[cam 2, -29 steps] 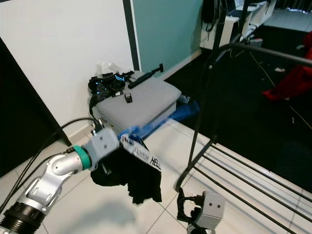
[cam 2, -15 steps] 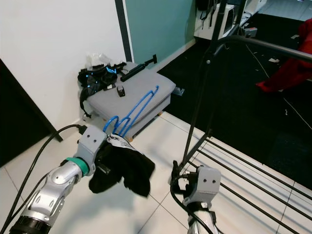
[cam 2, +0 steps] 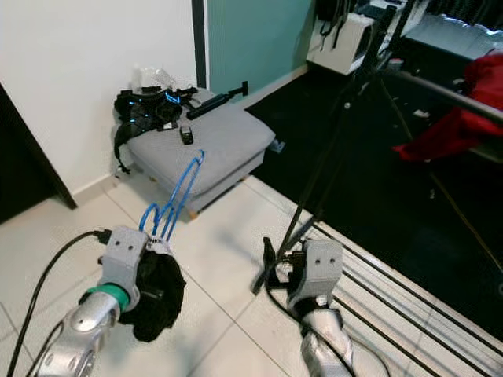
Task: Hang hanger
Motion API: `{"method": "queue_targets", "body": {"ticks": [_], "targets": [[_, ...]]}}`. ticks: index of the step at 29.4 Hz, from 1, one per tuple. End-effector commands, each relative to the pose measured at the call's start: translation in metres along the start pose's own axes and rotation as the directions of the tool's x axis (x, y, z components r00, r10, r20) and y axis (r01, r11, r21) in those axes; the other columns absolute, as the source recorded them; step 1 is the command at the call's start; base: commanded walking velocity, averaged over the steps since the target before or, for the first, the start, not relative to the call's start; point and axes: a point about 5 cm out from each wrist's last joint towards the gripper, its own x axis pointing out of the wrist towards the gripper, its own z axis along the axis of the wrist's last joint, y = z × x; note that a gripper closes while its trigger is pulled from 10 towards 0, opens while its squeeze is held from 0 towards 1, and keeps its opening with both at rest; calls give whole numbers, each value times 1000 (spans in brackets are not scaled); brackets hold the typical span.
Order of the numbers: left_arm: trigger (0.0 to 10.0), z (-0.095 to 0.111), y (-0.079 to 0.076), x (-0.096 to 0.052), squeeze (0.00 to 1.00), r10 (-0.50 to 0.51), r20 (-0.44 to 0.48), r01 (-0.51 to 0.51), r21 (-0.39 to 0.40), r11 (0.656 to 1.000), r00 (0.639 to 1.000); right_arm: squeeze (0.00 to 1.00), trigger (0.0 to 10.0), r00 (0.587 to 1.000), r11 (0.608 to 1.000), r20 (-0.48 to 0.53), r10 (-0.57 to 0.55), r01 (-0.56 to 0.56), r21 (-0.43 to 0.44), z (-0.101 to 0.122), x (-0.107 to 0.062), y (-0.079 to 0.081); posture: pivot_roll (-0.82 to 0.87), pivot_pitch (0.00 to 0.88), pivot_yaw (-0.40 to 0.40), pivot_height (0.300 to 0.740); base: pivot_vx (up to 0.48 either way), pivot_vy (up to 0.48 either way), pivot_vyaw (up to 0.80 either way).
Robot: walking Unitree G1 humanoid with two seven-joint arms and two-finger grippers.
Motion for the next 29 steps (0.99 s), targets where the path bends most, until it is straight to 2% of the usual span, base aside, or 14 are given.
{"method": "queue_targets", "body": {"ticks": [1,3,4,5,8,11,12,15,18,19,23,25,28,29], "targets": [[10000,-2,-5,-2,0,-18,4,18,10,1000,1000,0,10000,999,1000,-38,-2,3,8,-6,-5,-1,-301,201,7,740,0,0,0],[10000,14,-4,-2,0,-48,64,42,96,994,997,0,10000,999,998,-42,30,-27,62,0,-2,-1,-302,218,13,740,0,0,0],[10000,30,2,-2,0,-91,102,75,144,987,991,0,10000,996,986,-39,78,-71,149,5,-4,2,-282,253,33,740,0,0,0],[10000,30,2,-2,0,-91,102,75,144,987,991,0,10000,996,986,-39,78,-71,149,5,-4,2,-282,253,33,740,0,0,0],[10000,59,16,-13,0,-242,129,193,306,932,962,0,10000,976,918,-74,206,-167,360,-4,-16,17,-219,277,22,740,0,0,0],[10000,63,20,-18,0,-275,116,221,343,913,955,0,10000,969,900,-83,234,-183,395,-9,-18,24,-200,275,34,740,0,0,0],[10000,64,20,-21,0,-299,98,240,389,889,949,0,10000,952,851,-89,294,-219,477,-13,-21,26,-197,305,26,740,0,0,0],[10000,72,23,-21,0,-337,93,267,430,862,937,0,10000,935,785,-51,352,-265,560,-10,-21,21,-202,245,40,740,0,0,0],[10000,78,17,-21,0,-401,97,321,446,835,911,0,10000,942,783,-4,336,-277,558,-2,-19,6,-204,255,63,740,0,0,0],[10000,81,16,-21,0,-444,79,362,464,809,892,0,10000,963,794,7,268,-225,565,3,-17,-9,-192,250,68,740,0,0,0],[10000,87,18,-25,0,-501,52,422,471,775,864,0,10000,982,788,24,186,-164,593,11,-18,-31,-223,262,73,740,0,0,0],[10000,95,22,-32,0,-554,51,480,440,759,831,0,10000,979,824,-3,202,-168,542,13,-26,-43,-229,264,72,740,0,0,0],[10000,100,24,-36,0,-579,61,500,435,749,813,0,10000,976,820,-32,216,-163,549,11,-30,-49,-230,276,65,740,0,0,0],[10000,106,24,-38,0,-591,82,502,442,743,802,0,10000,958,790,-51,282,-202,579,6,-34,-45,-240,270,51,740,0,0,0]]}}
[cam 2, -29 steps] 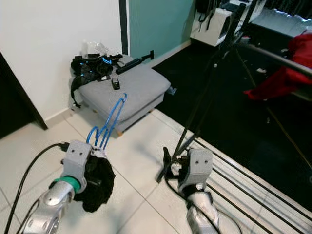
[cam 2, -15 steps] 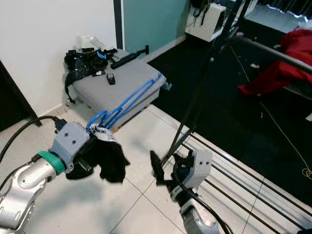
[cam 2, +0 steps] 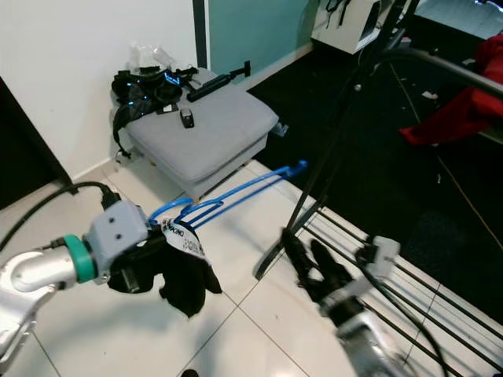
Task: Hang hanger
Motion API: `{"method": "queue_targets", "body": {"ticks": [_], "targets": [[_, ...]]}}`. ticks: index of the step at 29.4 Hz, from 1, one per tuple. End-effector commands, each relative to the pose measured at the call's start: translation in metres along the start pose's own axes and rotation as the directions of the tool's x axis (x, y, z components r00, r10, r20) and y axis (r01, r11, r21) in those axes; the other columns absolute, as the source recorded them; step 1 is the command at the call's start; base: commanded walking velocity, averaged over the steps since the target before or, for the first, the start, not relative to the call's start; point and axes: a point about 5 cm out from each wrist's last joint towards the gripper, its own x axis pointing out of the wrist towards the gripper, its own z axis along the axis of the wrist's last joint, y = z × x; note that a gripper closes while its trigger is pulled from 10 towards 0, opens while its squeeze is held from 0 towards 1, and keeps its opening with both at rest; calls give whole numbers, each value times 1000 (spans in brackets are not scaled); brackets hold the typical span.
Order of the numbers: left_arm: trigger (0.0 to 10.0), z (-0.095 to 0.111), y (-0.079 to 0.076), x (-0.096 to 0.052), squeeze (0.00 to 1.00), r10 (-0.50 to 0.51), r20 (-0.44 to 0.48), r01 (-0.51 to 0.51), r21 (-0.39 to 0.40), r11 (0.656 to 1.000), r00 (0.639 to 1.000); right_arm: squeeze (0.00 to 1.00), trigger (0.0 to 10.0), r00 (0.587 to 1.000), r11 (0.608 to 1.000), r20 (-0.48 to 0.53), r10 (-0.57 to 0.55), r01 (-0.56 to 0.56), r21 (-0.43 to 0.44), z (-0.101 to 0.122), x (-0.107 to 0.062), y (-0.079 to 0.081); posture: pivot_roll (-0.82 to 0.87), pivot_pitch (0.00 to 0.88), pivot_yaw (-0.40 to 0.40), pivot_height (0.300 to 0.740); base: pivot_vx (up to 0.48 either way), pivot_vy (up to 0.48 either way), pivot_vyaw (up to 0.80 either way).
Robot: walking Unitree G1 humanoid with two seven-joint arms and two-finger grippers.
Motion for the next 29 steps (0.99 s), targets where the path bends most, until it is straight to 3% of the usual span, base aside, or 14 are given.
{"method": "queue_targets", "body": {"ticks": [1,2,3,6,9,12,15,18,21,24,28,29], "targets": [[10000,10,-1,-2,0,-35,50,34,8,999,998,0,10000,994,995,-83,70,-64,71,-14,-5,3,-240,270,51,740,0,0,0],[10000,10,-1,-2,0,-35,50,34,8,999,998,0,10000,994,995,-83,70,-64,71,-14,-5,3,-240,270,51,740,0,0,0],[10000,22,1,0,0,-24,111,24,2,1000,994,0,10000,970,980,-181,164,-138,145,-31,-10,7,-231,267,39,740,0,0,0],[10000,40,3,3,0,-18,198,18,1,1000,980,0,10000,915,961,-309,261,-214,177,-55,-11,13,-215,277,26,740,0,0,0],[10000,45,2,3,0,-22,219,22,2,1000,975,0,10000,901,956,-332,281,-230,185,-60,-10,14,-213,278,24,740,0,0,0],[10000,59,-8,-2,0,-94,270,90,27,996,958,0,10000,840,895,-311,444,-400,198,-44,23,33,-196,269,5,740,0,0,0],[10000,59,-9,-3,0,-100,268,97,28,995,958,0,10000,837,892,-310,451,-410,190,-41,26,33,-196,269,5,740,0,0,0],[10000,56,-17,-9,0,-144,232,131,71,989,962,0,10000,873,904,-237,427,-402,147,-7,35,20,-171,274,-19,740,0,0,0],[10000,55,-19,-10,0,-151,224,136,79,988,963,0,10000,882,907,-215,420,-398,140,1,35,16,-170,276,-19,740,0,0,0],[10000,56,-21,-10,0,-150,223,135,80,988,963,0,10000,916,913,-82,394,-378,155,31,29,5,-168,283,-15,740,0,0,0],[10000,59,-20,-8,0,-150,238,135,77,988,960,0,10000,920,924,-127,371,-352,148,23,26,1,-184,285,-3,740,0,0,0],[10000,66,-16,-5,0,-138,271,122,77,990,953,0,10000,901,940,-269,341,-318,126,-9,20,-2,-184,284,12,740,0,0,0]]}}
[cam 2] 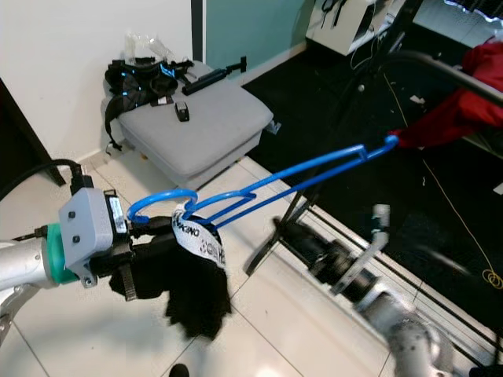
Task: Hang hanger
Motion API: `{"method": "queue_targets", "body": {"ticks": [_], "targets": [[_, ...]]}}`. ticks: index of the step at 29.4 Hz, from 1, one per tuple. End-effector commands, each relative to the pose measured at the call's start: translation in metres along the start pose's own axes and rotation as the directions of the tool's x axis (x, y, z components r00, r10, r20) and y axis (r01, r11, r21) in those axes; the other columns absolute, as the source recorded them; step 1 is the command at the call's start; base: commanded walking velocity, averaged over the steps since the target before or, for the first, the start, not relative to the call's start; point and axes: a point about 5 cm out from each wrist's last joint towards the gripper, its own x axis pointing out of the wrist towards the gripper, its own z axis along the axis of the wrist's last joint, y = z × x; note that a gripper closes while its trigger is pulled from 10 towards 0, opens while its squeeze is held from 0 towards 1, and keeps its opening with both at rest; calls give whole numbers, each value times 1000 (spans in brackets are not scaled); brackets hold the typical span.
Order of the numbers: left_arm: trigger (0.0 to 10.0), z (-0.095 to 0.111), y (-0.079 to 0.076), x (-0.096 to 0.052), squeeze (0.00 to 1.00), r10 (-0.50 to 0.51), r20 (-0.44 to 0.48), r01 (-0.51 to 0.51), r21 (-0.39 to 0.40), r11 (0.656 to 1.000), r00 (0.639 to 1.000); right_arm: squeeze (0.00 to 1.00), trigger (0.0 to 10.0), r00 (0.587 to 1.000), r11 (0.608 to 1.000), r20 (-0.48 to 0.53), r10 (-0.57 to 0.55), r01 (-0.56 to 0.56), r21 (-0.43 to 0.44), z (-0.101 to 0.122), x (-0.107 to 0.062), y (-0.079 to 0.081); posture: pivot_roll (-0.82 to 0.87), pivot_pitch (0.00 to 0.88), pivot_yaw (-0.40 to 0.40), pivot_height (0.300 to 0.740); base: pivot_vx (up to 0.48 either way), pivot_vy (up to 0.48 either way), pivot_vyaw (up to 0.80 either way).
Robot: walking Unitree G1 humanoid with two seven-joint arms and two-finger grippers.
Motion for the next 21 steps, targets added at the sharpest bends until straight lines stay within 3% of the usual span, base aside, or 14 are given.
{"method": "queue_targets", "body": {"ticks": [1,2,4,7,10,12,13,14,16,21], "targets": [[10000,9,-1,5,0,-12,44,11,12,1000,999,0,10000,989,997,-141,-54,61,40,-40,-7,-8,-184,284,12,740,0,0,0],[10000,9,-1,5,0,-12,44,11,12,1000,999,0,10000,989,997,-141,-54,61,40,-40,-7,-8,-184,284,12,740,0,0,0],[10000,15,2,6,0,-12,61,10,35,999,998,0,10000,990,990,-125,-65,80,119,-52,-4,-10,-185,284,22,740,0,0,0],[10000,15,2,6,0,-12,61,10,35,999,998,0,10000,990,990,-125,-65,80,119,-52,-4,-10,-185,284,22,740,0,0,0],[10000,23,-1,6,0,-67,56,60,119,991,996,0,10000,993,987,-120,-16,35,157,-61,9,-3,-171,283,26,740,0,0,0],[10000,23,-1,6,0,-67,56,60,119,991,996,0,10000,993,987,-120,-16,35,157,-61,9,-3,-171,283,26,740,0,0,0],[10000,26,-4,5,0,-116,41,107,170,980,992,0,10000,995,989,-101,28,-13,148,-56,19,2,-158,279,20,740,0,0,0],[10000,26,-4,5,0,-116,41,107,170,980,992,0,10000,995,989,-101,28,-13,148,-56,19,2,-158,279,20,740,0,0,0],[10000,26,-11,4,0,-191,8,184,230,956,982,0,10000,993,989,-27,115,-112,101,-28,35,14,-157,278,14,740,0,0,0],[10000,25,-16,5,0,-221,7,213,239,947,975,0,10000,984,983,27,176,-177,48,-1,41,25,-162,278,11,740,0,0,0]]}}
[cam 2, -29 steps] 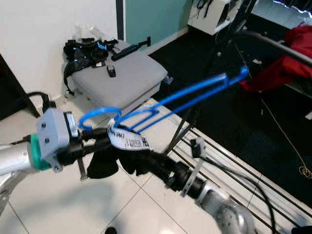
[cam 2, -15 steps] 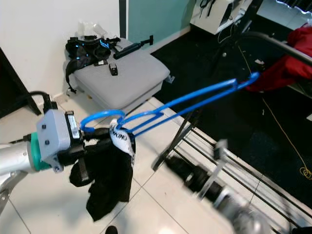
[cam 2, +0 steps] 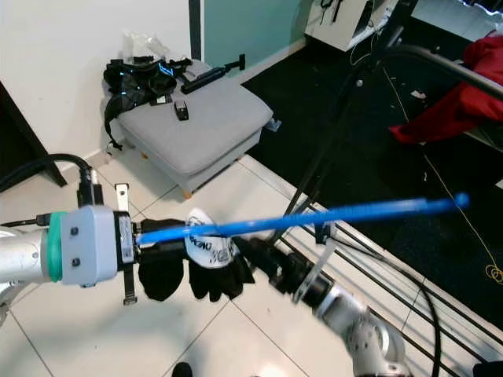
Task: Hang hanger
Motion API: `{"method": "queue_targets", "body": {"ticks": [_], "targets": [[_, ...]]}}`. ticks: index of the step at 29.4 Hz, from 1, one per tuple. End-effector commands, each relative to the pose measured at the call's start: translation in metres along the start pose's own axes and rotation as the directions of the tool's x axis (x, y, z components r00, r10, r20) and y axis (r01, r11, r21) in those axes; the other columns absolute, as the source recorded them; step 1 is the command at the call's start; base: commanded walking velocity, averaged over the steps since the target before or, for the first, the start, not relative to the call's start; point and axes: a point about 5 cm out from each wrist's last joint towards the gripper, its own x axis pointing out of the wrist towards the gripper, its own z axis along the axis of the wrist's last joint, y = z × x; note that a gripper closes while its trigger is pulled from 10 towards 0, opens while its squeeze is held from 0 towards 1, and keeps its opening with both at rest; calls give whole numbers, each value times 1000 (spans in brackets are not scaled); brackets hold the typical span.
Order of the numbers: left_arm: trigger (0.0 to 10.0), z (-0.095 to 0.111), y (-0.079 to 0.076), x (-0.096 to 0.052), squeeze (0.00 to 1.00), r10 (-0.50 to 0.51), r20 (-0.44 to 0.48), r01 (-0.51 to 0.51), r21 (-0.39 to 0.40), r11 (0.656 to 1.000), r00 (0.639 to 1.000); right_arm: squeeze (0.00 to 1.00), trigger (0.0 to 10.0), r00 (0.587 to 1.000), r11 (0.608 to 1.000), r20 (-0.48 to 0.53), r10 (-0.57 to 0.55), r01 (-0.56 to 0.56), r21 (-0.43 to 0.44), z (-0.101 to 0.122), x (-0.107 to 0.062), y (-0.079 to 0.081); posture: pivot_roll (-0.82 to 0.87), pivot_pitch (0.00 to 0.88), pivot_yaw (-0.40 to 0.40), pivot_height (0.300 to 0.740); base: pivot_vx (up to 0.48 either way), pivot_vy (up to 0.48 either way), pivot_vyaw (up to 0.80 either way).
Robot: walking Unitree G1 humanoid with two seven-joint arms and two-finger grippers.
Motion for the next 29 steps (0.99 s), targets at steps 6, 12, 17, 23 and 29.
{"method": "queue_targets", "body": {"ticks": [6,12,17,23,29], "targets": [[10000,9,-11,7,0,-50,40,49,35,998,998,0,10000,999,999,-35,36,-37,-10,0,0,6,-170,282,8,740,0,0,0],[10000,9,-11,9,0,-55,42,53,42,998,998,0,10000,992,998,-111,52,-54,-17,-12,-2,8,-160,285,1,740,0,0,0],[10000,7,-10,8,0,-62,31,60,63,996,998,0,10000,969,999,-248,24,-34,-39,-22,-31,7,-160,281,1,740,0,0,0],[10000,6,-8,8,0,-65,32,63,70,996,997,0,10000,948,999,-317,-16,1,-48,-27,-50,5,-162,279,6,740,0,0,0],[10000,6,-6,8,0,-79,40,76,75,994,996,0,10000,938,996,-337,-80,60,-71,-26,-71,4,-180,289,24,740,0,0,0]]}}
